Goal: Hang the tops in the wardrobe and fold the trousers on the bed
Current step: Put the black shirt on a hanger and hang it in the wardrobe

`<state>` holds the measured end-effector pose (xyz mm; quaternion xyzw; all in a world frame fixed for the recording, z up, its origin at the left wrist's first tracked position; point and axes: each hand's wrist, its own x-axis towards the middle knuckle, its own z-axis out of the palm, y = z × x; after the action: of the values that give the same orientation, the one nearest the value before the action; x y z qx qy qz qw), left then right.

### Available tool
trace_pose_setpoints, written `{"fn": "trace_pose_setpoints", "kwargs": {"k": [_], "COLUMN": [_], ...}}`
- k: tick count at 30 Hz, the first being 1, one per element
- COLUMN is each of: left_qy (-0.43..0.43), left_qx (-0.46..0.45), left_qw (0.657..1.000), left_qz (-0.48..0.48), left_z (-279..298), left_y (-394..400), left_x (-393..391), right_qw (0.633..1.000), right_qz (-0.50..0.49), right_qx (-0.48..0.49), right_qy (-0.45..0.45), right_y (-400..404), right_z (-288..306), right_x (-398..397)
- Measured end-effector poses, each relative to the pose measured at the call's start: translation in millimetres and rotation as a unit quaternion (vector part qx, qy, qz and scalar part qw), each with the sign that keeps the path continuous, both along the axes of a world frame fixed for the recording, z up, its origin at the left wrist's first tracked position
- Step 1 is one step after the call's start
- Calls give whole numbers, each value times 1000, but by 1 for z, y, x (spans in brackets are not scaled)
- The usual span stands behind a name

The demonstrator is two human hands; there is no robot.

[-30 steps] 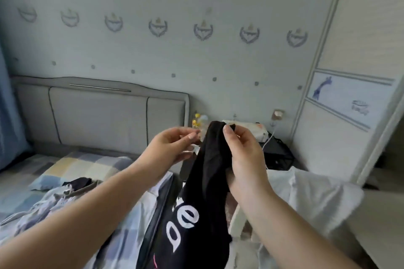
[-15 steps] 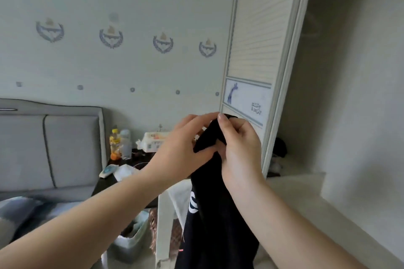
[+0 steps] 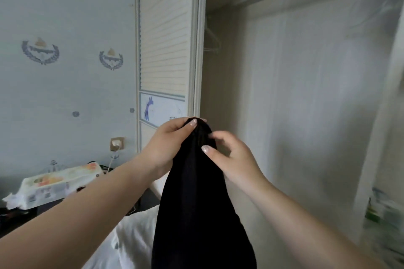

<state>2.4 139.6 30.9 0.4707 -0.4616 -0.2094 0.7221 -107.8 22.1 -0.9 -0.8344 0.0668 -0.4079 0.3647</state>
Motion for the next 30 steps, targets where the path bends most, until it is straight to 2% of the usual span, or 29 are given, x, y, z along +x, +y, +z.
{"fn": "trace_pose_setpoints", "kwargs": {"k": [2, 4, 6, 7, 8, 9, 10, 11, 12, 13, 14, 15, 16, 17, 18, 21, 24, 27, 30], "left_qy": [28, 17, -44, -122, -242, -389, -514, -586, -606, -594, -547, -449, -317, -184, -84, 87, 170, 202, 258], "left_qx": [-5, 11, 40, 56, 72, 76, 70, 56, 43, 44, 55, 69, 82, 91, 92, 68, 58, 44, 3], "left_qw": [999, 998, 997, 991, 964, 902, 818, 755, 734, 746, 792, 867, 938, 978, 991, 982, 967, 959, 944], "left_qz": [-33, -53, -42, 3, 82, 172, 248, 290, 303, 297, 267, 205, 115, 27, -42, -154, -182, -194, -208], "left_z": [7, 16, 27, 32, 36, 42, 46, 50, 56, 59, 63, 68, 72, 76, 79, 86, 100, 116, 128], "left_y": [-23, -44, -62, -70, -79, -89, -96, -103, -114, -124, -133, -144, -155, -163, -170, -201, -239, -281, -312], "left_x": [13, 31, 55, 69, 85, 101, 113, 123, 132, 137, 138, 136, 134, 129, 126, 123, 119, 112, 105], "right_qw": [998, 995, 991, 988, 984, 979, 974, 969, 961, 954, 949, 945, 941, 938, 935, 922, 921, 950, 955], "right_qz": [-24, -58, -108, -135, -161, -185, -204, -222, -243, -262, -277, -290, -304, -315, -323, -345, -353, -306, -271], "right_qx": [-13, -29, -40, -45, -53, -63, -77, -96, -118, -135, -144, -146, -147, -147, -150, -170, -155, -44, 15], "right_qy": [57, 75, 64, 57, 53, 51, 55, 58, 62, 61, 49, 30, 12, 5, 8, 47, 52, -50, -118], "right_y": [-16, -31, -48, -57, -66, -74, -81, -88, -96, -101, -105, -109, -114, -118, -122, -143, -173, -206, -237], "right_z": [-2, -2, 5, 10, 16, 22, 27, 33, 40, 48, 56, 64, 72, 80, 85, 98, 111, 123, 134], "right_x": [6, 13, 19, 21, 22, 24, 25, 27, 31, 33, 35, 37, 39, 39, 39, 37, 34, 36, 42]}}
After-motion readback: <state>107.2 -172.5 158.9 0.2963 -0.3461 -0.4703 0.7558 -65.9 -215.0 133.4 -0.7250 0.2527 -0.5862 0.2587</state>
